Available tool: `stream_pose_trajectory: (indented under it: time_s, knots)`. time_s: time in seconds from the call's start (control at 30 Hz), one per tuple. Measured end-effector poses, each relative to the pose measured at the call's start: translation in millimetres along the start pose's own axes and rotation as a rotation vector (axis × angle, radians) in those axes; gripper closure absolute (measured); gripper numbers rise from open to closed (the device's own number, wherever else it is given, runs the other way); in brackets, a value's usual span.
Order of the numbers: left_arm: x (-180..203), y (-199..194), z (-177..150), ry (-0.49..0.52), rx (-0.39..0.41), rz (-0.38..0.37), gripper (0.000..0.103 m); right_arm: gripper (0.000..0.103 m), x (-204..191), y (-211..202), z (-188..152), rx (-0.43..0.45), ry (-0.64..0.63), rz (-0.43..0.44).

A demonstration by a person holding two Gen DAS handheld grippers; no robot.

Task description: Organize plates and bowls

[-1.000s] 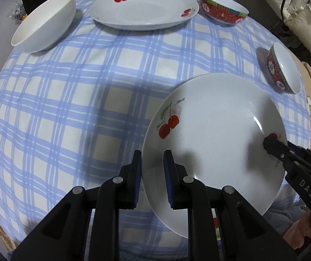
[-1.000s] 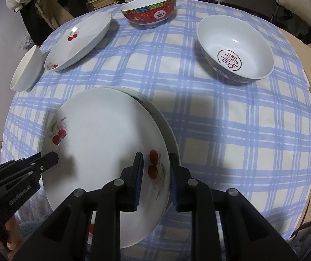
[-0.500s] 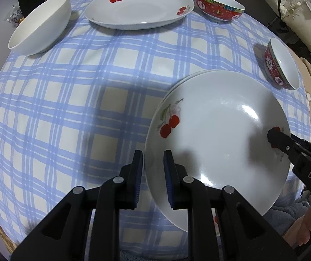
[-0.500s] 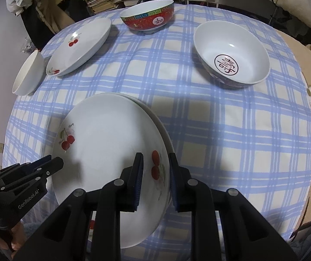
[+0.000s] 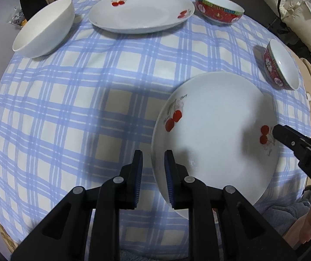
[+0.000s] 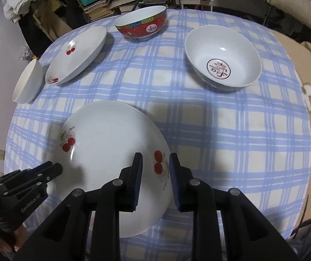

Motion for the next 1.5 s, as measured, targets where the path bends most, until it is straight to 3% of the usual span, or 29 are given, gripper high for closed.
stream_pose_trajectory:
  time_s: [0.23,0.33,0.43,0.57,0.67,1.0,1.23,1.5]
  knots:
    - [-10.1,-25.1,8.7,-0.017,0.013,-0.024,0.081,0.075,-20.3,-5.4,10.1,0.013,-0.057,0.025]
    - [-14.1,-31.0,18.0,0.001,0.030,0.004,0.073,0.072,-36.0,-5.7,15.7,-0.001,-0.088,0.064]
    - [-24.0,-33.7,32.6,-0.003,0.042,0.035,0.064,0.060,-50.8,-8.2,28.6,-0.003,-0.089,0.131]
    - [-42.4,-38.8,54.4,-0.024,0.060,0.052,0.055,0.058,-70.4,-12.8,56.4,0.018,-0.125,0.135]
    - [-53.8,-46.0,72.9,-0.016,0.084,0.080,0.054,0.049,-86.9,-16.3,79.6,0.032,-0.159,0.146]
    - [-94.2,-70.1,150.2,-0.002,0.142,0.129,0.054,0.042,-129.8,-34.1,155.1,0.113,-0.332,0.064]
    - [-93.4,-73.3,186.7,0.082,0.155,0.192,0.053,0.041,-148.0,-37.1,198.5,0.144,-0.430,-0.012]
    - [-85.1,-42.7,202.9,0.045,0.118,0.139,0.053,0.041,-156.6,-17.5,229.9,0.149,-0.470,-0.057]
Point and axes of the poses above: each gripper's, at about its wrist camera, not at the fingertips, and y roughly the way its jaws point, x to its right, z to its top, the point moved 10 cm from there along y, roughly the way its jaws point, and after that the axes turned 11 degrees about -x, right-handed, at the moved point
